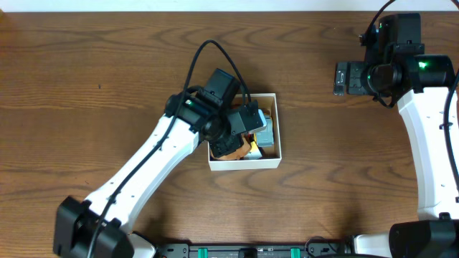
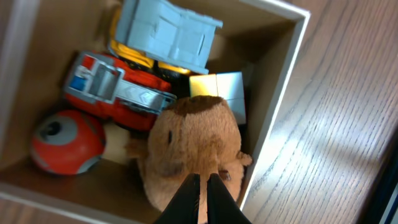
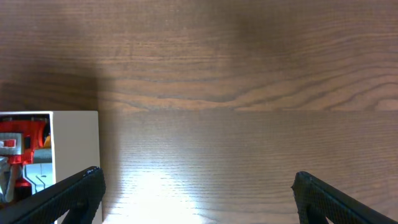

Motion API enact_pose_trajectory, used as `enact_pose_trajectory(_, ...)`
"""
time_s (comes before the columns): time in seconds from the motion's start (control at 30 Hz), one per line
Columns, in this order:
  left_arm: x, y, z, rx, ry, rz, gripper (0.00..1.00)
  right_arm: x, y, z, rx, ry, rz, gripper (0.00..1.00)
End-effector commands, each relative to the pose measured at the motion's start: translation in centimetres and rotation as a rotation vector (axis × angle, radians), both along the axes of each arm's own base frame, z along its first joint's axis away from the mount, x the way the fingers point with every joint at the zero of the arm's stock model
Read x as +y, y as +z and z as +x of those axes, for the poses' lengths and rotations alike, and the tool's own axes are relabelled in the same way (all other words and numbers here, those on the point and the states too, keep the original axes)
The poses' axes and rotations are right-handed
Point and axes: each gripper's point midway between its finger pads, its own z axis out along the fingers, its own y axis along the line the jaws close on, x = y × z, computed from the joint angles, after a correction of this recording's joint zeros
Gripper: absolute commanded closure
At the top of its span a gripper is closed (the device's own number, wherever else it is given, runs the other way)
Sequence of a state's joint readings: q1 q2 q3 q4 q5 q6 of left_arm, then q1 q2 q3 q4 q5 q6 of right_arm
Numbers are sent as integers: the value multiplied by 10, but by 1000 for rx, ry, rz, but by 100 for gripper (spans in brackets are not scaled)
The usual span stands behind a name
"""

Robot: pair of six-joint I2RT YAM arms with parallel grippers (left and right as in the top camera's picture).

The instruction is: Pack container

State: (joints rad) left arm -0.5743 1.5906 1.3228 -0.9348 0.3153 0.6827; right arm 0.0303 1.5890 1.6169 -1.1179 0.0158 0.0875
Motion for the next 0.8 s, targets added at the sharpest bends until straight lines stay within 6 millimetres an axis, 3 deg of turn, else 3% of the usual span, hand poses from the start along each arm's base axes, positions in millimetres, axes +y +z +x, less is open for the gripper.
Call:
enact_pose_trajectory(0.0,1,-21,-5,67,10,32,92,-3,-1,1,2,-10,-5,1)
enact_pose_trajectory(0.17,-2,-49,-11,178,44,54,92,-3,0,2,1,-10,-6,1)
enact_pose_trajectory(0.33,-25,-74,-33,357,19,-4,93,-3,0,2,1,-10,-5,1)
enact_pose_trajectory(0.5,-39,-99,-49,412,-25,39,93,-3,0,2,1,-10,-6,1)
enact_pose_trajectory(0.77,-44,-98,-47,378,-44,42,94,-3,0,2,1,-10,-6,1)
